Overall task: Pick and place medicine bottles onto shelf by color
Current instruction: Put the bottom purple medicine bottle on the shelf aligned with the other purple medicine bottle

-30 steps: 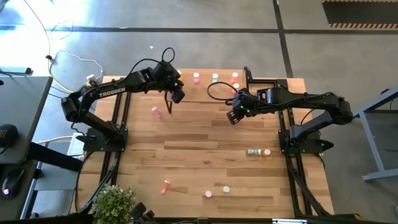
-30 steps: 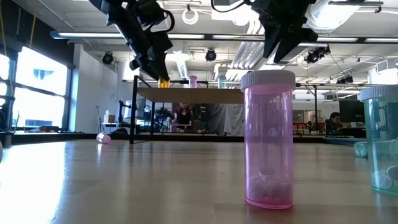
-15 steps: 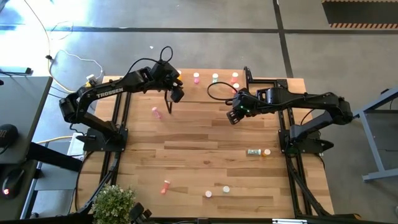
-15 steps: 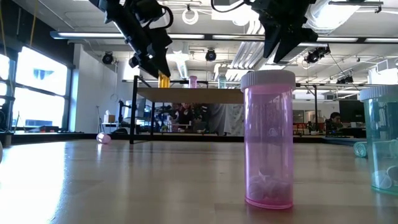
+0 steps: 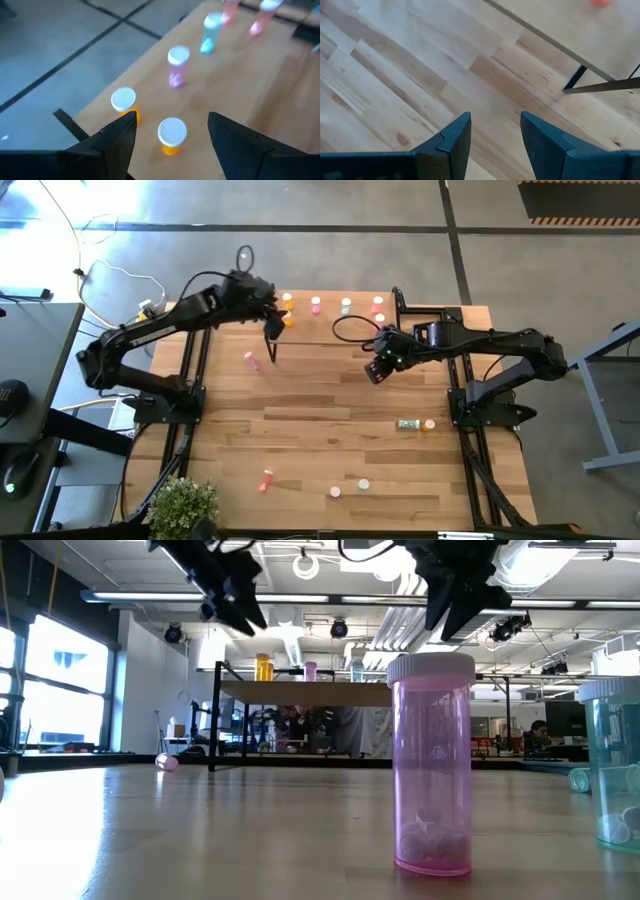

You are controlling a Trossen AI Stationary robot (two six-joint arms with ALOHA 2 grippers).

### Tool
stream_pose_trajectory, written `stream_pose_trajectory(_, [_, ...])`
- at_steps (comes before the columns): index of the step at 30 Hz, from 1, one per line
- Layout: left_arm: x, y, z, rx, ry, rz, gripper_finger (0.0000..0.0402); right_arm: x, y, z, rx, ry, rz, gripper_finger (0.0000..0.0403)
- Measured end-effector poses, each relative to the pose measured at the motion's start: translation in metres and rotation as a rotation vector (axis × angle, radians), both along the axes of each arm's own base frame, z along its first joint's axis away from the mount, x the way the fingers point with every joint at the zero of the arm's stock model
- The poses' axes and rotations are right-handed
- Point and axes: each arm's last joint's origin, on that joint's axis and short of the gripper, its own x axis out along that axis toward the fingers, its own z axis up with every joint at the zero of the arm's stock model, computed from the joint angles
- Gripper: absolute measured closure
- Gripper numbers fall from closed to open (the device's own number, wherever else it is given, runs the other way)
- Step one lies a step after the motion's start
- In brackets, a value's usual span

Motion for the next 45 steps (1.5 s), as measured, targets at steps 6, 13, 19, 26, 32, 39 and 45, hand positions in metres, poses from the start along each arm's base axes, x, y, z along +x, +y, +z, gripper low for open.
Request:
stream_pose_trajectory(6, [-0.012,-0.029,0.025,-0.076,-0.182,-0.124,0.0165,0.001,0.005,0.0,0.037,-0.003,0.071,0.0241])
stream_pose_trajectory(13, [-0.004,-0.081,0.035,-0.171,-0.244,-0.335,0.0165,0.009,0.022,0.003,0.044,-0.075,0.252,0.0209])
stream_pose_trajectory(19, [0.005,-0.117,0.038,-0.226,-0.269,-0.394,0.0165,0.016,0.052,0.008,0.018,-0.151,0.601,0.0195])
stream_pose_trajectory(26, [0.013,-0.149,0.024,-0.315,-0.266,-0.364,0.0165,0.028,0.088,0.005,0.038,-0.244,0.918,0.0194])
stream_pose_trajectory(32, [0.016,-0.176,0.008,-0.333,-0.254,-0.331,0.0165,0.041,0.121,-0.006,-0.004,-0.286,1.093,0.0194])
stream_pose_trajectory(39, [0.021,-0.199,0.002,-0.312,-0.226,-0.35,0.0165,0.057,0.153,-0.025,-0.031,-0.339,1.282,0.0194])
stream_pose_trajectory(45, [0.02,-0.211,0.002,-0.294,-0.221,-0.369,0.0165,0.072,0.181,-0.047,-0.04,-0.393,1.429,0.0194])
